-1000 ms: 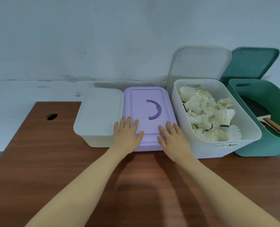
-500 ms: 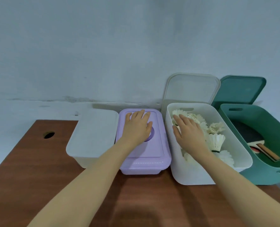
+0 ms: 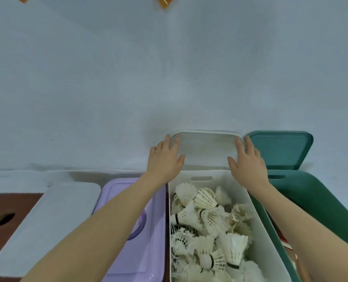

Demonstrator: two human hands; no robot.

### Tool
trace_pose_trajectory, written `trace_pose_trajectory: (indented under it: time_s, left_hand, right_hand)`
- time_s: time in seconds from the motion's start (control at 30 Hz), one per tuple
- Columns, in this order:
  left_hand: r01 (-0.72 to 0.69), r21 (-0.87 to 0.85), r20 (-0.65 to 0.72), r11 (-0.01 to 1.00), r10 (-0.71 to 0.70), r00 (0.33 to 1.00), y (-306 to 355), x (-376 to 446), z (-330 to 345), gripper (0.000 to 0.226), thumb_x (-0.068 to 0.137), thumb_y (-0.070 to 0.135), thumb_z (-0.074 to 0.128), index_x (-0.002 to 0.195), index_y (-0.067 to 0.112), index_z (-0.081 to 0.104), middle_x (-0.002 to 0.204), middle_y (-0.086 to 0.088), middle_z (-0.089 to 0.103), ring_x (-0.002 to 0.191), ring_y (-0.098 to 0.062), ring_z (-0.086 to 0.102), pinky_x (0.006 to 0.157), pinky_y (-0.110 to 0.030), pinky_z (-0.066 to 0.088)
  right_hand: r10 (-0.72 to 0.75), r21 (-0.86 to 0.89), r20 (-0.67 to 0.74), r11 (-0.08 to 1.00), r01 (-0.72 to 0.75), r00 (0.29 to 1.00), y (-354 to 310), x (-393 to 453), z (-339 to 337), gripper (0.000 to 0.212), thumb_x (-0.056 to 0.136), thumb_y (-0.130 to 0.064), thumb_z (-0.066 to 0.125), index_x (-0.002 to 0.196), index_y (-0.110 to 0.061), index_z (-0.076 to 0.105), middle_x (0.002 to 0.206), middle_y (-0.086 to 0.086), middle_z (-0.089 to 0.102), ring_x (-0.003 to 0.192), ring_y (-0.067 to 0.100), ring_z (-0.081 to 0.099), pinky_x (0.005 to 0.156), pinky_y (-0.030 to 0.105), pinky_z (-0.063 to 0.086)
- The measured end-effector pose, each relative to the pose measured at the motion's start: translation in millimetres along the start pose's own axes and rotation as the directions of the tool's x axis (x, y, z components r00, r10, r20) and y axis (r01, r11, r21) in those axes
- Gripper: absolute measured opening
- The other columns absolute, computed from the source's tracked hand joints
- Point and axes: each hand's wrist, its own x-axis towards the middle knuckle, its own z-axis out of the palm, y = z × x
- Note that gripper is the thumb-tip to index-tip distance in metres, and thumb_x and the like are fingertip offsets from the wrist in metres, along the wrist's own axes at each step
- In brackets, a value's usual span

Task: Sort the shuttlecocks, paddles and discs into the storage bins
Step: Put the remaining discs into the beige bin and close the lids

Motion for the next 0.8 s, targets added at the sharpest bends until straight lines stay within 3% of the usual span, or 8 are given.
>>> trace_pose_trajectory:
  time_s: [0.13, 0.27, 0.43, 0.63, 0.73, 0.8]
  left_hand:
    - [0.073, -0.088, -0.018, 0.993, -0.075, 0.997, 14, 19, 17, 0.07, 0.096, 0.045, 0.034, 0.149, 0.021, -0.004, 0.153, -0.017, 0.011, 0.126, -0.036, 0.039, 0.1, -0.043, 0.034]
    - [0.112, -0.204, -0.045, 0.972, -0.124, 0.991, 20, 24, 25, 0.07, 0.096, 0.044, 0.036, 0.15, 0.019, -0.001, 0.146, -0.017, 0.017, 0.11, -0.036, 0.05, 0.092, -0.042, 0.041]
    - [0.159, -0.446, -0.007, 0.881, -0.182, 0.983, 18, 25, 27, 0.063, 0.097, 0.041, 0.039, 0.149, 0.026, 0.007, 0.142, -0.013, 0.016, 0.099, -0.038, 0.057, 0.09, -0.038, 0.046]
    - [0.155, -0.531, -0.036, 0.833, -0.206, 0.978, 17, 12, 27, 0.058, 0.097, 0.04, 0.039, 0.147, 0.033, 0.012, 0.137, -0.01, 0.021, 0.081, -0.024, 0.055, 0.081, -0.028, 0.043]
    - [0.139, -0.564, -0.072, 0.814, -0.216, 0.974, 12, 2, 28, 0.055, 0.098, 0.037, 0.039, 0.147, 0.032, 0.015, 0.139, -0.009, 0.022, 0.088, -0.025, 0.056, 0.084, -0.026, 0.041]
    - [0.14, -0.589, -0.069, 0.796, -0.223, 0.972, 12, -3, 27, 0.054, 0.098, 0.035, 0.039, 0.147, 0.031, 0.016, 0.146, -0.009, 0.016, 0.111, -0.027, 0.052, 0.093, -0.028, 0.039]
  right_hand:
    - [0.008, 0.136, 0.047, 0.991, -0.014, 0.999, 13, 13, 21, 0.072, 0.094, -0.038, 0.045, 0.149, -0.021, 0.001, 0.154, 0.019, 0.01, 0.128, 0.043, 0.035, 0.096, 0.049, 0.042]
    - [-0.047, 0.242, -0.014, 0.969, 0.05, 0.999, 14, 11, 36, 0.076, 0.094, -0.034, 0.047, 0.149, -0.021, -0.004, 0.152, 0.02, 0.015, 0.118, 0.042, 0.046, 0.084, 0.049, 0.05]
    - [0.017, 0.343, -0.085, 0.939, 0.014, 0.996, 15, 22, 36, 0.077, 0.092, -0.031, 0.053, 0.149, -0.011, 0.005, 0.137, 0.021, 0.031, 0.119, 0.034, 0.039, 0.101, 0.049, 0.029]
    - [0.052, 0.423, -0.081, 0.906, -0.013, 0.995, 11, 23, 36, 0.074, 0.089, -0.028, 0.058, 0.147, -0.008, 0.017, 0.133, 0.023, 0.03, 0.119, 0.036, 0.035, 0.101, 0.048, 0.026]
    - [0.039, 0.527, -0.07, 0.85, 0.004, 0.997, 7, 18, 36, 0.075, 0.09, -0.03, 0.057, 0.148, -0.012, 0.013, 0.14, 0.021, 0.024, 0.123, 0.036, 0.035, 0.102, 0.052, 0.033]
    - [0.018, 0.563, -0.063, 0.826, 0.021, 0.998, 4, 16, 37, 0.076, 0.091, -0.033, 0.055, 0.149, -0.017, 0.007, 0.144, 0.02, 0.02, 0.129, 0.036, 0.032, 0.103, 0.054, 0.033]
